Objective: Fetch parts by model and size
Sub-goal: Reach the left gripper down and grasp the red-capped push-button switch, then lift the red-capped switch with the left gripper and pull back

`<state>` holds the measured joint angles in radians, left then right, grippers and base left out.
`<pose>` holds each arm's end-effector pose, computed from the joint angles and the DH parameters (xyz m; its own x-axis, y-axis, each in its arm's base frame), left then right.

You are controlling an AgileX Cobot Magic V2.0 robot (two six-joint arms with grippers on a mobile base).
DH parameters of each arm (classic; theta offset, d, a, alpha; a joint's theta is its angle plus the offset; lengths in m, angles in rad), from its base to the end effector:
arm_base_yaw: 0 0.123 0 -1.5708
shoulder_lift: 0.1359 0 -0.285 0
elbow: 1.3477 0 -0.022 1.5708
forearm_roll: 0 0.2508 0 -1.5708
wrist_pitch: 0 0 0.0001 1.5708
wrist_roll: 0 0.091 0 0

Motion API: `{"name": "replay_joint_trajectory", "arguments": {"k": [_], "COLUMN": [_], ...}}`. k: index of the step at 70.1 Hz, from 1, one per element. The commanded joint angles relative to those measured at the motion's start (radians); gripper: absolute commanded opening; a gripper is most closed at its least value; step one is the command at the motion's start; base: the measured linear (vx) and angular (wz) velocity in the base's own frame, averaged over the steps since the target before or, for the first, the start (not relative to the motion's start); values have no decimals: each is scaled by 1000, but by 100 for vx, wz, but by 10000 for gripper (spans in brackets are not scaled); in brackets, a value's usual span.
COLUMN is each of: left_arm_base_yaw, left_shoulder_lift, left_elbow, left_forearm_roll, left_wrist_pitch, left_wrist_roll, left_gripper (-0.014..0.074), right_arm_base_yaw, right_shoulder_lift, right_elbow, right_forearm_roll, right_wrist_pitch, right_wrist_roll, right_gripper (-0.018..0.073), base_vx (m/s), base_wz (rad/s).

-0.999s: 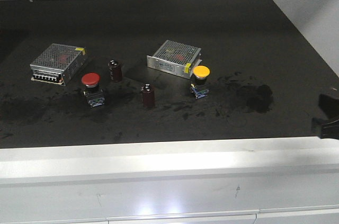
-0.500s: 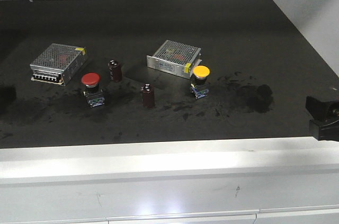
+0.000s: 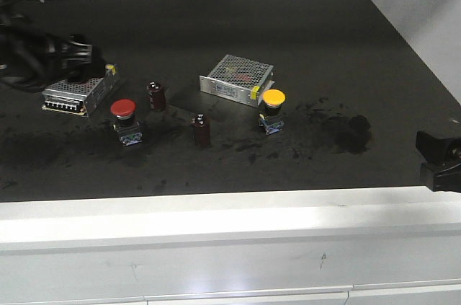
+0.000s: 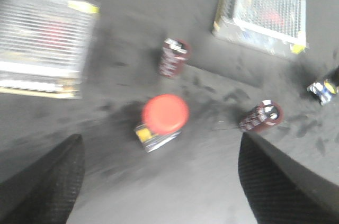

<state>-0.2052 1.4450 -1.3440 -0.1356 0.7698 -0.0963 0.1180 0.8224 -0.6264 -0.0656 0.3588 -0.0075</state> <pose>0.3099 -0.0733 0.3628 -0.7267 -0.0448 -0.6855 0.1308 0.9706 -0.2020 0.1681 0.0178 0.3098 -0.4392 -0.1214 -0.8901 -0.1278 0.9892 -0.0718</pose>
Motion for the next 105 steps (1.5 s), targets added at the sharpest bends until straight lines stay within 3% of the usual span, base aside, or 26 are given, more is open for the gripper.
{"name": "replay_joint_trajectory", "arguments": {"k": [1, 24, 66, 77, 96, 105], "left_arm_base_yaw": [-25, -82, -84, -82, -81, -84], "left_shoulder_lift": [43, 230, 371, 383, 367, 314], "left_elbow": [-99, -249, -249, -249, -249, -247], "left_forearm_roll": [18, 158, 157, 158, 158, 166], "left_wrist_pitch": [-15, 69, 59, 58, 50, 55], "left_wrist_roll": [-52, -166, -195, -211, -208, -177], "left_gripper": [573, 573, 551, 420, -11, -8], "right_arm_base_yaw": [0, 0, 0, 0, 0, 0], "right_shoulder_lift": [-2, -2, -2, -2, -2, -2], "right_elbow": [-36, -36, -36, -36, -36, -36], "right_forearm_roll": [-8, -8, -8, -8, -8, -8], "right_wrist_pitch": [-67, -67, -51, -51, -51, -51], "right_wrist_roll": [-6, -6, -6, -6, -6, -6], "right_gripper": [521, 517, 517, 517, 517, 517], "base_vx": [0, 0, 0, 0, 0, 0], "base_wz": [0, 0, 0, 0, 0, 0]}}
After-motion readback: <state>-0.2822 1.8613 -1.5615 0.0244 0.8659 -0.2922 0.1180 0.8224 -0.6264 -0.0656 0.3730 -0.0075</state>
